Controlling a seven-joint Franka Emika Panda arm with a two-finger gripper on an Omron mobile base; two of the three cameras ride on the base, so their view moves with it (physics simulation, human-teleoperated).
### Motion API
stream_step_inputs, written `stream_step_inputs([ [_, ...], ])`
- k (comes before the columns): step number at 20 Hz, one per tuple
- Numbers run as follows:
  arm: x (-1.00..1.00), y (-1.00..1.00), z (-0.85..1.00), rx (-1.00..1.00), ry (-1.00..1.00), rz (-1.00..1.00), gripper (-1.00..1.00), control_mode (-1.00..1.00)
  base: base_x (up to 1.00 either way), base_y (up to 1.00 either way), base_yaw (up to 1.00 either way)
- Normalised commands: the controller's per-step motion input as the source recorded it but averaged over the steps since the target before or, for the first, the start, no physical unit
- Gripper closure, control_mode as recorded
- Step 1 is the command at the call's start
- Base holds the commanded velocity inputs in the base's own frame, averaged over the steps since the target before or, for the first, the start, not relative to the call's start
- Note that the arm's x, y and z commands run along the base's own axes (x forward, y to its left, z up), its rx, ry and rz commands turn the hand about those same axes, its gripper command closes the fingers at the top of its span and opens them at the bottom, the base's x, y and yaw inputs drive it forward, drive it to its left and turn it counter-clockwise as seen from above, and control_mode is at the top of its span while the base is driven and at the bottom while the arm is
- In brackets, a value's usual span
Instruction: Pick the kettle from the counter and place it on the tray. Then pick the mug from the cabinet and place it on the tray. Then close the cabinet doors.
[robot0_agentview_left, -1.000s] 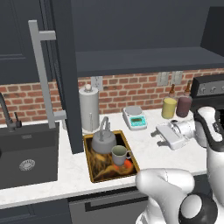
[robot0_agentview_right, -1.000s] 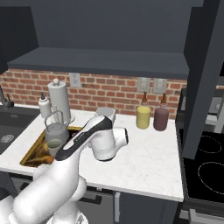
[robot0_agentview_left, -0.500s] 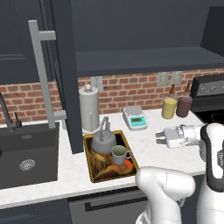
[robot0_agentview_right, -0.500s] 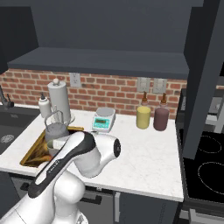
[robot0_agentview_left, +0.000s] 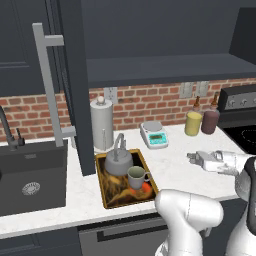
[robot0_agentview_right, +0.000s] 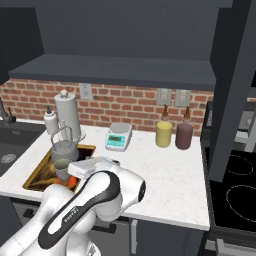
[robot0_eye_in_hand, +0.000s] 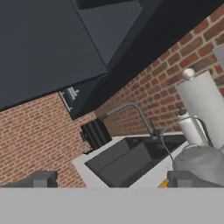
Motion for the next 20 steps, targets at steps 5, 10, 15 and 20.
stream_step_inputs([
  [5, -0.03, -0.62, 0.55, 0.17, 0.09, -0.05, -1.00, -1.00, 0.00, 0.00, 0.00],
  [10, 0.00, -0.59, 0.48, 0.07, 0.12, -0.07, -1.00, -1.00, 0.00, 0.00, 0.00],
  [15, 0.00, -0.45, 0.03, 0.00, 0.06, -0.07, -1.00, -1.00, 0.00, 0.00, 0.00],
  [20, -0.02, -0.58, 0.00, 0.06, 0.02, -0.04, -1.00, -1.00, 0.00, 0.00, 0.00],
])
